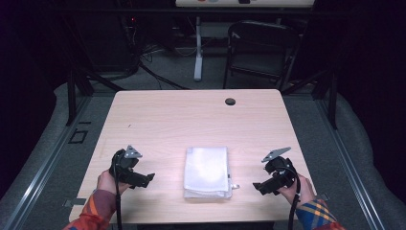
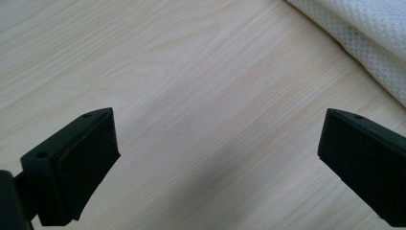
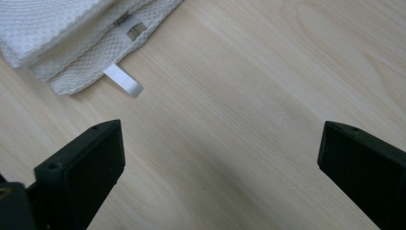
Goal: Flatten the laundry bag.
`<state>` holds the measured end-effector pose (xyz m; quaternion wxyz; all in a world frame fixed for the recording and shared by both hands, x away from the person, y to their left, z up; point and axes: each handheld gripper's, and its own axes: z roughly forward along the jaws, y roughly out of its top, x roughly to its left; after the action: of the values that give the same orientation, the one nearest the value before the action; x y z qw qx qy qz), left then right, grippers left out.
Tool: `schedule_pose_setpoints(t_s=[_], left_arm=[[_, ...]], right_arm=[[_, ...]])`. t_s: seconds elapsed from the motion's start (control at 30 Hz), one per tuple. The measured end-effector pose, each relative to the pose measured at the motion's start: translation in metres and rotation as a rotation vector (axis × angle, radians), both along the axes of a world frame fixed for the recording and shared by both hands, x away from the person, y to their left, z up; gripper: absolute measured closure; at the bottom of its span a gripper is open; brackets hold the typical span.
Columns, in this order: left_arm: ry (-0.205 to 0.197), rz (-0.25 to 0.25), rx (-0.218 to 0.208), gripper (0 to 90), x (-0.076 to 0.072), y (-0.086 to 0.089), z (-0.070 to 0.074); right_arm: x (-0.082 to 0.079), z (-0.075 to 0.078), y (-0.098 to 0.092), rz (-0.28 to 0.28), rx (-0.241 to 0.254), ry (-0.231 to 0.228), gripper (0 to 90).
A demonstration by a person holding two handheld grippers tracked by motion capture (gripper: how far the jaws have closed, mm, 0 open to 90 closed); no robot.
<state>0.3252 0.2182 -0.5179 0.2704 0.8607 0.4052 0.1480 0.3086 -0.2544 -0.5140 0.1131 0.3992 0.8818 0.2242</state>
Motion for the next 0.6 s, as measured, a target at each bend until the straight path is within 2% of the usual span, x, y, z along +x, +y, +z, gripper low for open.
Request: schedule_pose_setpoints(t_s=[0.03, 0.17, 0.27, 0.37, 0.47, 0.53, 0.57, 0.6], left_arm=[[0.005, 0.001, -0.005, 0.2, 0.0, 0.0, 0.0], [0.02, -0.019, -0.034, 0.1, 0.003, -0.002, -0.001], [0.027, -0.029, -0.024, 0.1, 0.003, -0.007, -0.002], [0.048, -0.059, -0.025, 0.0, 0.001, -0.012, -0.001], [0.051, -0.085, -0.027, 0.0, -0.003, -0.018, 0.001], [0.05, -0.107, -0.041, 0.0, -0.004, -0.022, 0.004], [0.055, -0.115, -0.054, 0.1, -0.005, -0.025, 0.006], [0.061, -0.132, -0.063, 0.1, -0.004, -0.027, 0.008]], right_arm=[[0.0, -0.001, -0.001, -0.005, 0.013, 0.0, 2.6], [0.001, -0.002, -0.002, -0.001, 0.013, 0.005, 3.5], [0.001, -0.003, -0.003, 0.007, 0.009, 0.013, 4.2], [0.003, -0.003, -0.002, 0.024, 0.015, 0.029, 4.4], [0.004, -0.001, 0.002, 0.026, 0.03, 0.021, 4.4], [0.005, 0.0, 0.003, 0.03, 0.022, 0.018, 4.4], [0.005, -0.001, 0.004, 0.034, 0.034, 0.019, 4.5], [0.006, -0.002, 0.005, 0.03, 0.019, 0.024, 4.6]])
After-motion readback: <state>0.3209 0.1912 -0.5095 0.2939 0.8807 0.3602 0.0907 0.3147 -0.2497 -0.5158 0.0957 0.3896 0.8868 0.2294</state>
